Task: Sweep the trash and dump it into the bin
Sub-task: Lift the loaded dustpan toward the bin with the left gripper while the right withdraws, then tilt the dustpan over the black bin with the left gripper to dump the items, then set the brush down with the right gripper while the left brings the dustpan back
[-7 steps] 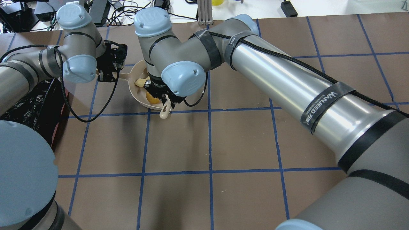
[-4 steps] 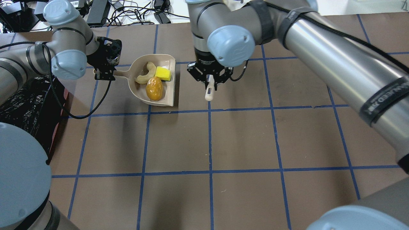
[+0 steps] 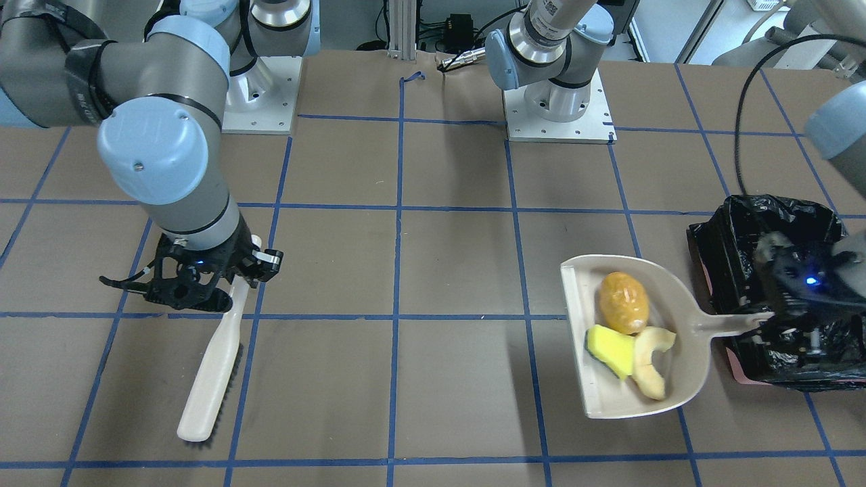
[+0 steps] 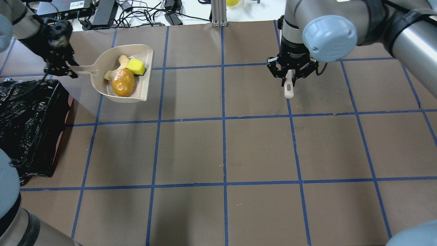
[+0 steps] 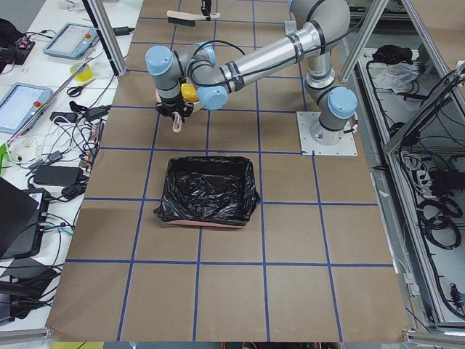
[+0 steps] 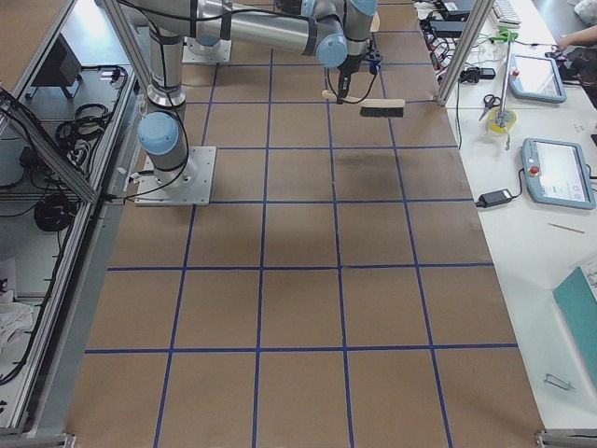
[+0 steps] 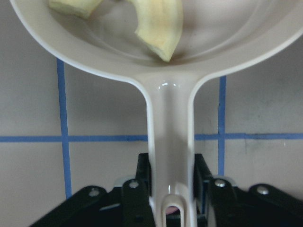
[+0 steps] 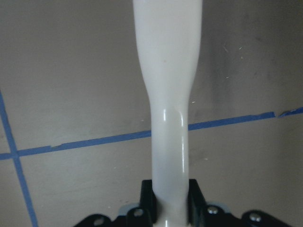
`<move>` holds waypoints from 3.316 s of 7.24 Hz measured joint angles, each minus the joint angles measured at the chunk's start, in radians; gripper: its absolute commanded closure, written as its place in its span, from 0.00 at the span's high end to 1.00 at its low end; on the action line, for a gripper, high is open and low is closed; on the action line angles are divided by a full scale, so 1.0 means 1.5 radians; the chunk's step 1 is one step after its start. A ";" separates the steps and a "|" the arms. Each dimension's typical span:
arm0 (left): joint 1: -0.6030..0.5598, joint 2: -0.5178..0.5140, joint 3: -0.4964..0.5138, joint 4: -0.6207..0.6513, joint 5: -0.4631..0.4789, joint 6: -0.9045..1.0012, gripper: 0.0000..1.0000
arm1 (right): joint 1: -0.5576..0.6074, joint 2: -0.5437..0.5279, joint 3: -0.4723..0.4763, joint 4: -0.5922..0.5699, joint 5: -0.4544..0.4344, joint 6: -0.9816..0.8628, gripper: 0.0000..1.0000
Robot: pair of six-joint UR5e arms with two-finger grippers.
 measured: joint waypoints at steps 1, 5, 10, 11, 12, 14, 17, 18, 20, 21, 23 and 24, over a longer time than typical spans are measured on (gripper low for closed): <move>0.058 0.001 0.022 -0.024 -0.002 0.023 0.00 | -0.034 -0.004 0.031 -0.037 -0.003 -0.039 0.00; 0.235 -0.013 0.089 -0.039 0.046 0.106 0.00 | -0.157 -0.008 0.101 -0.092 -0.003 -0.223 0.00; 0.278 -0.019 0.146 0.058 0.289 0.224 0.00 | -0.262 0.002 0.128 -0.097 0.004 -0.342 0.00; 0.271 -0.023 0.140 0.116 0.334 0.271 0.00 | -0.265 0.011 0.129 -0.106 0.006 -0.343 0.00; 0.241 -0.030 0.133 0.192 0.401 0.338 0.00 | -0.266 0.025 0.129 -0.121 0.007 -0.343 0.00; 0.152 -0.038 0.121 0.321 0.524 0.446 0.00 | -0.267 0.046 0.129 -0.138 0.007 -0.335 0.00; 0.115 -0.039 0.123 0.355 0.527 0.469 0.00 | -0.267 0.056 0.129 -0.139 0.005 -0.326 0.37; 0.108 -0.034 0.126 0.358 0.479 0.467 0.00 | -0.267 0.057 0.129 -0.138 0.005 -0.326 0.90; 0.049 -0.028 0.124 0.395 0.405 0.461 0.00 | -0.267 0.056 0.126 -0.141 0.006 -0.322 1.00; 0.006 -0.028 0.122 0.409 0.390 0.446 0.00 | -0.267 0.053 0.122 -0.140 0.006 -0.321 1.00; -0.036 -0.026 0.120 0.418 0.302 0.377 0.00 | -0.264 0.024 0.103 -0.131 0.005 -0.319 1.00; -0.047 -0.032 0.117 0.415 0.263 0.341 0.00 | -0.261 -0.007 0.094 -0.118 0.005 -0.316 1.00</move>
